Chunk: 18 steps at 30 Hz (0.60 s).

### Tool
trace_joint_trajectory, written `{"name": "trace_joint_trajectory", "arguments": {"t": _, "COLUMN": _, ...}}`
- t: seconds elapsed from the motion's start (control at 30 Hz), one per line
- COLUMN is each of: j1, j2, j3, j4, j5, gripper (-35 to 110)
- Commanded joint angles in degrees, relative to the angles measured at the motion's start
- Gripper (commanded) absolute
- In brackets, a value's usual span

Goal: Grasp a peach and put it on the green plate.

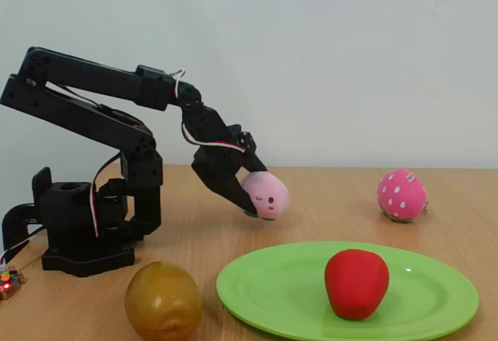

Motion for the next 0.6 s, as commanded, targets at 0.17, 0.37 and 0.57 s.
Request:
{"name": "trace_joint_trajectory", "arguments": {"t": 0.17, "j1": 5.2, "j2": 0.7, "j3": -7.4, "j4": 0.0, "j5": 9.7, "gripper": 18}}
{"name": "trace_joint_trajectory", "arguments": {"t": 0.37, "j1": 12.6, "j2": -0.5, "j3": -11.7, "j4": 0.0, "j5": 18.5, "gripper": 19}}
{"name": "trace_joint_trajectory", "arguments": {"t": 0.57, "j1": 19.6, "j2": -0.4, "j3": -13.4, "j4": 0.0, "j5": 28.6, "gripper": 17}}
